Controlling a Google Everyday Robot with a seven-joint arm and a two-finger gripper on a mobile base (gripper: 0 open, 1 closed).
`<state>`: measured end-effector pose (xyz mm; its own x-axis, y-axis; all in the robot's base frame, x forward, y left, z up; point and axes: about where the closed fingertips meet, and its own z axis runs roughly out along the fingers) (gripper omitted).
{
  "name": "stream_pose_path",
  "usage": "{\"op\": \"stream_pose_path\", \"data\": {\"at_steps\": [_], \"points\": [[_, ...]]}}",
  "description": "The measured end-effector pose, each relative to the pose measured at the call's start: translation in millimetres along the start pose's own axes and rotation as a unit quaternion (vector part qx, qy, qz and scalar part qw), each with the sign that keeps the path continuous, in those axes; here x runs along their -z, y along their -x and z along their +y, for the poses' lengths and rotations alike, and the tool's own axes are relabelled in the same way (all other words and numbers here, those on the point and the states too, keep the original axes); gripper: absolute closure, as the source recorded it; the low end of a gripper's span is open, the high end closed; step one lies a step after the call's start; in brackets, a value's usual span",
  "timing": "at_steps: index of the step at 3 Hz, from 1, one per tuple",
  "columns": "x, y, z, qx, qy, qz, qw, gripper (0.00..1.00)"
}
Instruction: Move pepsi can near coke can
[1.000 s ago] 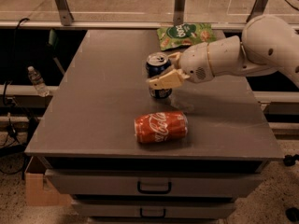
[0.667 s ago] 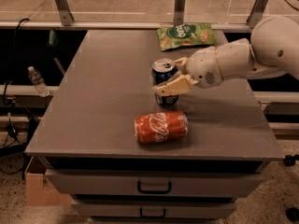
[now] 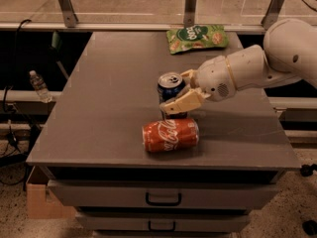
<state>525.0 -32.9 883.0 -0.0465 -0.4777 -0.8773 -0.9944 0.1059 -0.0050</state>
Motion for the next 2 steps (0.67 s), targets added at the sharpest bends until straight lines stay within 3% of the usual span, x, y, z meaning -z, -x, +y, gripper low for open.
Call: {"op": "stream_pose_path", "data": {"at_steps": [2], "points": [[-5.8, 5.0, 4.3, 0.009, 0.02, 0.008, 0.9997, 0.29]]}}
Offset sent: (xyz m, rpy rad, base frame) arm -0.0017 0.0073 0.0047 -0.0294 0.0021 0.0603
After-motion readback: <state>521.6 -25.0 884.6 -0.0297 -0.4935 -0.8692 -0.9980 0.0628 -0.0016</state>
